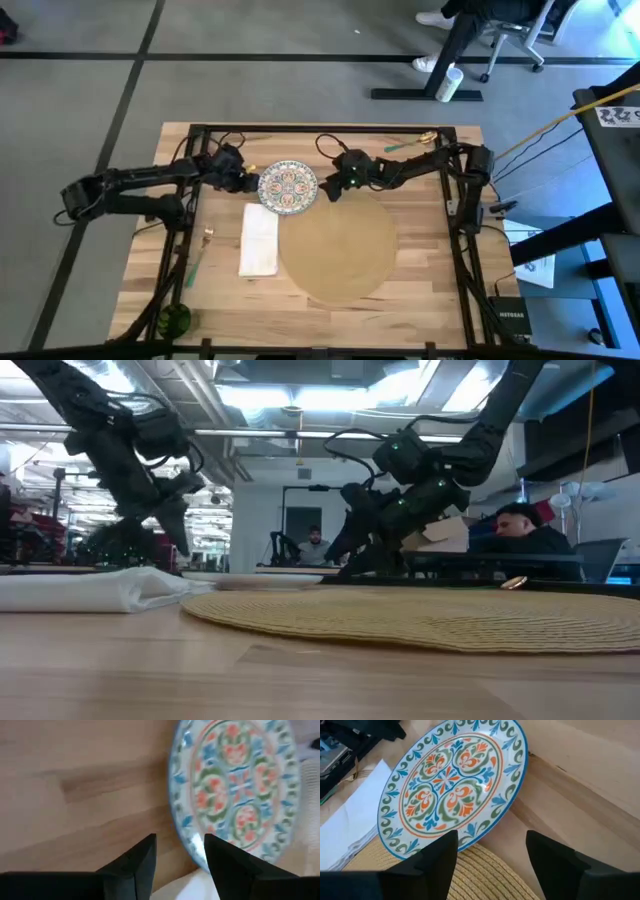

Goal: Set table place
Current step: Put the blue patterned plate on the brown place mat

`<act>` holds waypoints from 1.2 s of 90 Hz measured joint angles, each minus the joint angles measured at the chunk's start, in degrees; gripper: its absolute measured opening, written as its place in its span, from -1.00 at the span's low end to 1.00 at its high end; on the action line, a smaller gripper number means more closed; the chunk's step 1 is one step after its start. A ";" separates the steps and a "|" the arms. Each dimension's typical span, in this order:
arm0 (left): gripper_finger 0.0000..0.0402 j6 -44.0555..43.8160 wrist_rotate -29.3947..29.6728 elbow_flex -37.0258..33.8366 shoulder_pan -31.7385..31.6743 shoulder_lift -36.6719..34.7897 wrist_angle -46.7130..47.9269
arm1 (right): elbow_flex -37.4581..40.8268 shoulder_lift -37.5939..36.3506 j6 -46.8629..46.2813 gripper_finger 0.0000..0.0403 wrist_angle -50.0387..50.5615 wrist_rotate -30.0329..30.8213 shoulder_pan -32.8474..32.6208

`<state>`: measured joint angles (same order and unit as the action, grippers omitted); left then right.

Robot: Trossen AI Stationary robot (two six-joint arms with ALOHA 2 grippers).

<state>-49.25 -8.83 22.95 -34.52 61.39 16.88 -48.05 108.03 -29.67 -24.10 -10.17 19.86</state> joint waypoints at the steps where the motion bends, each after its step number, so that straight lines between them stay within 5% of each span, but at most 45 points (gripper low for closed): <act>1: -0.25 -0.09 -0.01 -0.20 0.03 0.00 -0.56 | 0.00 0.00 0.00 0.11 0.00 0.01 0.00; 19: -0.25 -1.34 -1.53 -2.41 -0.23 0.00 -9.83 | 0.00 0.00 -0.19 0.11 -0.47 0.02 0.00; 73: -0.25 -1.48 -3.22 -2.96 -2.01 0.68 -8.53 | -2.26 8.49 -6.75 0.08 -10.95 -2.92 0.04; 108: -0.44 1.57 -0.11 -2.96 -2.01 2.06 -9.09 | -5.08 9.38 -6.22 -0.56 -9.28 -3.95 0.00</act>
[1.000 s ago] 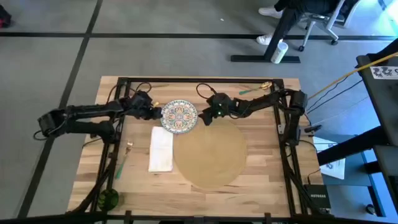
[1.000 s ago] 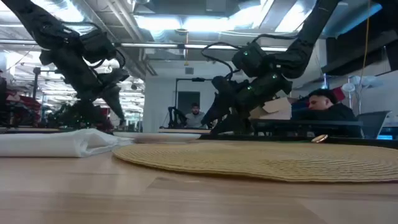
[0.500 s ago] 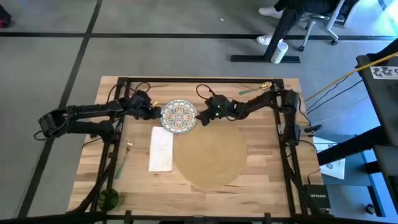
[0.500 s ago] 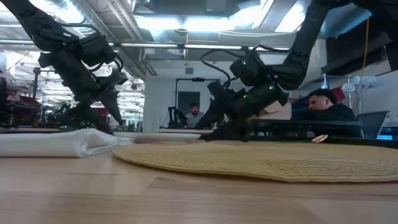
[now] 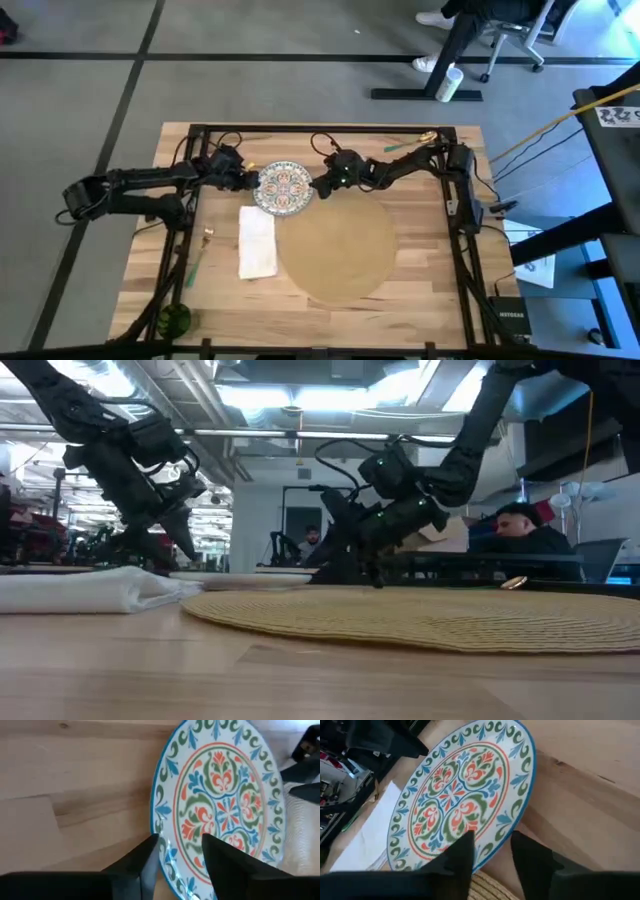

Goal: Set table place
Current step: Put the blue patterned plate on the brown place mat

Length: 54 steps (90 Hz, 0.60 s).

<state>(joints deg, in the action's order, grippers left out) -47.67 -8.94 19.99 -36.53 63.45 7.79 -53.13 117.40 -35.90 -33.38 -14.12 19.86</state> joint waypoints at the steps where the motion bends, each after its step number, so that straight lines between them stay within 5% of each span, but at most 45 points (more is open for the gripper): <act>1: -0.46 0.07 0.01 0.00 0.00 0.14 -0.03 | -0.01 0.00 0.05 -0.58 0.11 0.12 0.00; 24: -0.87 0.82 -1.30 0.15 0.07 5.08 -2.63 | -0.03 0.00 0.39 -0.94 0.60 1.90 0.02; 54: -0.82 1.09 -1.83 0.45 0.07 5.15 -3.49 | -0.14 -0.04 1.47 -0.68 2.42 3.02 0.00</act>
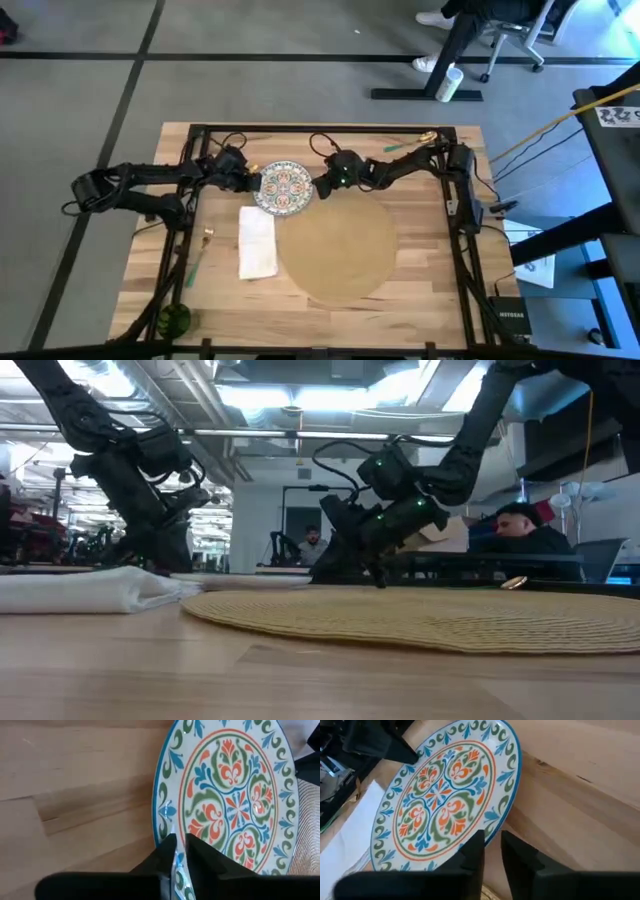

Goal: Set table place
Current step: Put the blue patterned plate on the brown place mat

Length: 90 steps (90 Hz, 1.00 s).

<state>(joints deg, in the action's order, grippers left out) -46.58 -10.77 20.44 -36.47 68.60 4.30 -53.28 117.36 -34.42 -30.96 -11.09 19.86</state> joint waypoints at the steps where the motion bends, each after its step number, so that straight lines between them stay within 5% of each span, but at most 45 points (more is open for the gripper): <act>1: -0.81 0.11 -0.20 0.08 0.00 0.01 0.00 | 0.00 0.00 0.08 -0.67 0.03 0.00 0.00; 40: -0.45 -1.75 -2.97 5.11 0.02 0.02 4.50 | 0.00 -0.07 0.34 -0.47 0.60 0.00 0.00; 90: -0.42 -2.03 5.77 6.78 -0.02 -0.52 15.75 | 0.02 -0.07 0.43 -0.47 0.65 -0.04 0.00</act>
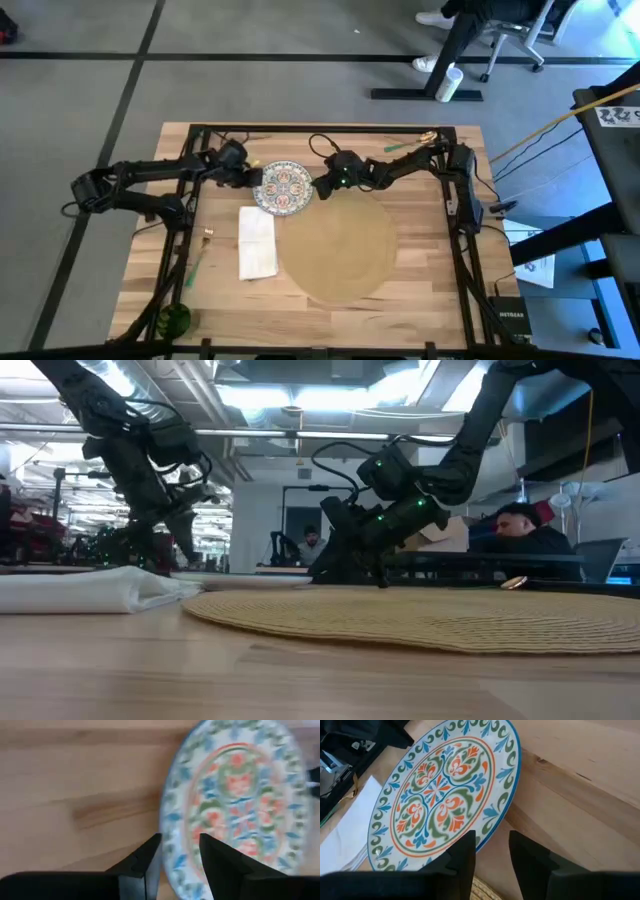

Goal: Set table place
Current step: Put the blue patterned plate on the brown place mat

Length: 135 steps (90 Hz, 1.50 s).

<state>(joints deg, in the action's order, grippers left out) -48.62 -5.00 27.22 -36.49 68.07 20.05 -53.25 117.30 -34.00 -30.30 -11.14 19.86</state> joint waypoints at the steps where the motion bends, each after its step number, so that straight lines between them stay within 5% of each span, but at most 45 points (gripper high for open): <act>1: -0.42 -0.01 0.12 0.00 0.00 0.00 0.47 | 0.00 0.00 0.00 -0.47 0.00 0.00 0.00; 104: -0.44 -2.42 -3.27 -5.77 1.64 0.04 -13.18 | 0.13 0.02 -0.14 -0.48 -1.43 -2.01 0.00; 135: -0.81 -0.87 -3.21 -5.81 1.62 0.07 -12.55 | 0.15 0.07 1.12 -0.95 -1.38 -1.95 0.09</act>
<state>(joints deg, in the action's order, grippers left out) -49.49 -8.21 21.41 -34.87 68.14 7.50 -53.10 117.36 -32.88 -31.68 -13.08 19.95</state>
